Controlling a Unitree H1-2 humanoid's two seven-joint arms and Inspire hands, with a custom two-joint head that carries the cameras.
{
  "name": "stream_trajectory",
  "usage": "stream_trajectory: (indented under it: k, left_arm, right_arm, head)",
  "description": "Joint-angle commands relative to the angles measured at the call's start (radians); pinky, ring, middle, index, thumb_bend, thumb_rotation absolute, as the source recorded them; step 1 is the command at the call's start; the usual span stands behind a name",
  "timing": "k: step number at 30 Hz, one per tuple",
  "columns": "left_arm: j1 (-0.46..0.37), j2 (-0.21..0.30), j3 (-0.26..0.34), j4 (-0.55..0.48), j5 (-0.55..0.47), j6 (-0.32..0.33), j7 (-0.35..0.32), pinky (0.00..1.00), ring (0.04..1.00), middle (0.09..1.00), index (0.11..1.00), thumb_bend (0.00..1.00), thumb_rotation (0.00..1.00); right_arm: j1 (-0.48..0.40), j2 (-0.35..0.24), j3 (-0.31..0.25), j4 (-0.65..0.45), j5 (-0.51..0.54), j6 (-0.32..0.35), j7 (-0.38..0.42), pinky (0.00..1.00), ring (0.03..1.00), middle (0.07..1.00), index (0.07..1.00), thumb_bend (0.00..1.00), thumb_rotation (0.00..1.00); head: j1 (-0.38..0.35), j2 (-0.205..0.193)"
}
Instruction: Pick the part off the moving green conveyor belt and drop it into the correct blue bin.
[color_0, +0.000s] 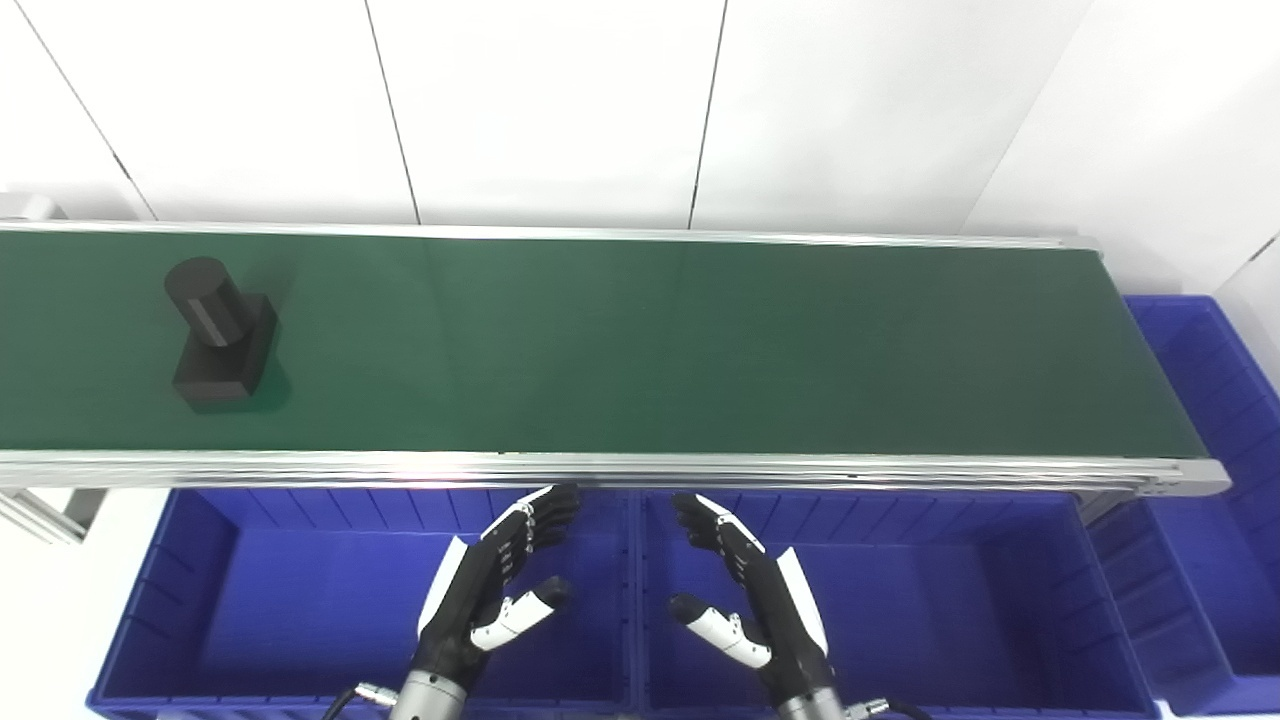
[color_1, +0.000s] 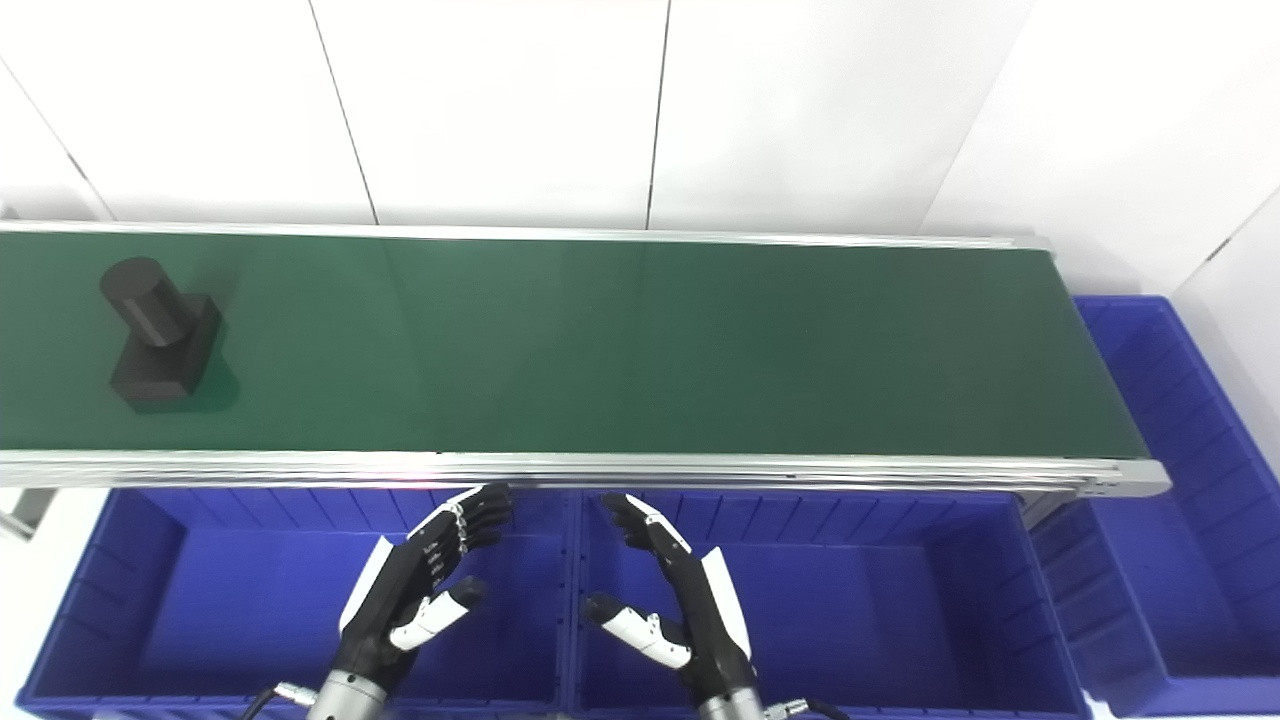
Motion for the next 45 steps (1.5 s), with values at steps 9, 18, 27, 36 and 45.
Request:
stream_trajectory:
  k: [9,18,27,36,45]
  left_arm:
    - [-0.004,-0.004,-0.002,-0.027,0.001,-0.038,-0.003,0.80,0.833,0.822,0.813,0.90,0.72]
    - [-0.014,-0.030,-0.009,0.021,0.002,-0.038,-0.009,0.80,0.821,0.809,0.808,0.88,0.68]
    - [-0.047,-0.025,-0.076,0.075,0.046,-0.038,0.097,0.74,0.785,0.789,0.775,0.93,0.68]
    - [-0.069,-0.019,-0.121,0.112,0.051,-0.038,0.146,0.73,0.787,0.785,0.768,0.97,0.67]
    - [-0.075,-0.014,-0.138,0.118,0.040,-0.038,0.155,0.73,0.783,0.783,0.766,0.96,0.65]
  right_arm:
    - [-0.014,0.005,0.000,-0.018,-0.003,-0.033,-0.005,0.80,0.844,0.852,0.828,0.79,0.75]
    - [-0.017,-0.024,0.004,0.005,0.008,-0.033,-0.008,0.80,0.848,0.863,0.838,0.81,0.80]
    - [-0.027,-0.037,-0.001,0.048,0.026,-0.033,-0.003,0.82,0.857,0.864,0.832,0.77,0.78]
    - [-0.032,-0.049,0.003,0.067,0.011,-0.033,-0.028,0.83,0.856,0.856,0.835,0.77,0.81]
    - [-0.033,-0.052,0.005,0.066,0.022,-0.033,-0.031,0.77,0.835,0.851,0.827,0.78,0.80]
  head:
    - [0.010,-0.007]
    - [0.154,-0.093]
    - [0.231,-0.170]
    - [0.265,-0.201]
    - [0.265,-0.198]
